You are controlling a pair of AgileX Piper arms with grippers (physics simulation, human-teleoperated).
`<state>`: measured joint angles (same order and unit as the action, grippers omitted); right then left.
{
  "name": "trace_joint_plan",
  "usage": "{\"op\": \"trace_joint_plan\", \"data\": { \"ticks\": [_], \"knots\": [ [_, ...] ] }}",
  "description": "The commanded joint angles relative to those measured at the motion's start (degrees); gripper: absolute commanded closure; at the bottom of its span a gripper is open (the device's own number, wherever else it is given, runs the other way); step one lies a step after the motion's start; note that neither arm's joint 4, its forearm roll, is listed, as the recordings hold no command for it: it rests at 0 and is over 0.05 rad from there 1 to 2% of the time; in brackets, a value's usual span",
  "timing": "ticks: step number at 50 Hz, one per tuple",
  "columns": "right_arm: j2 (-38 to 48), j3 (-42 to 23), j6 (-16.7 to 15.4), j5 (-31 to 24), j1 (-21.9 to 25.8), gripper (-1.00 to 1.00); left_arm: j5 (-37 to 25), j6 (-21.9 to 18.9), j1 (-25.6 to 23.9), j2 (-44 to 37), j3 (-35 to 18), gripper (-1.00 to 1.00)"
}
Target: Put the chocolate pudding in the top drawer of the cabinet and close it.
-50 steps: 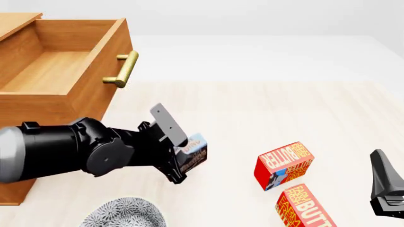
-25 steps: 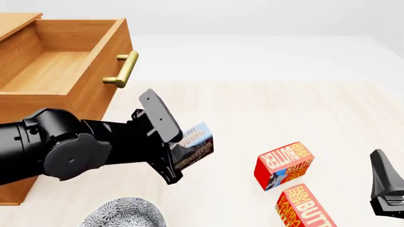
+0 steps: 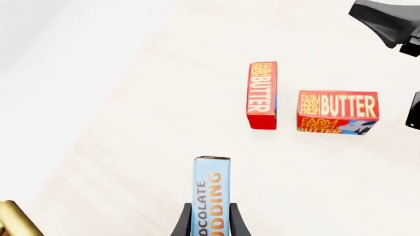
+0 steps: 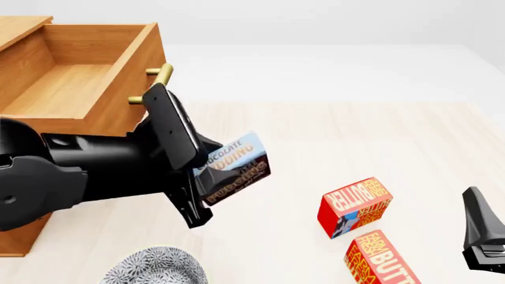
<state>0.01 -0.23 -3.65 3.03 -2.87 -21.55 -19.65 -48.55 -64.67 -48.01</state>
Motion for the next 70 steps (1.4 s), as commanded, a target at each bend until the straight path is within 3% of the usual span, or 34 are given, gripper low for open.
{"op": "trace_joint_plan", "data": {
  "ticks": [1, 11, 28, 44, 49, 56, 57, 70],
  "knots": [
    [0.00, 0.05, 0.75, -0.58, 0.50, -1.00, -1.64, -1.89, 0.38, 4.74, -0.39, 1.00],
    [0.00, 0.04, 0.76, -0.58, 0.49, -1.00, -5.53, -3.99, 0.18, 7.67, -3.04, 1.00],
    [0.00, 0.04, 0.73, -0.58, 0.52, -1.00, -12.82, -7.94, 4.11, 14.26, -8.44, 1.00],
    [0.00, 0.04, 0.75, -0.58, 0.49, -1.00, -18.02, -10.51, 11.47, 19.14, -13.67, 1.00],
    [0.00, 0.04, 0.75, -0.58, 0.49, -1.00, -20.62, -8.99, 12.79, 18.89, -17.41, 1.00],
    [0.00, 0.04, 0.74, -0.56, 0.50, -1.00, -23.71, -11.86, 15.90, 21.99, -19.56, 1.00],
    [0.00, 0.04, 0.75, -0.58, 0.50, -1.00, -24.50, -10.50, 16.00, 21.19, -21.01, 1.00],
    [0.00, 0.04, 0.76, -0.58, 0.49, -1.00, -29.07, -11.13, 22.19, 20.63, -27.15, 1.00]
  ]
}}
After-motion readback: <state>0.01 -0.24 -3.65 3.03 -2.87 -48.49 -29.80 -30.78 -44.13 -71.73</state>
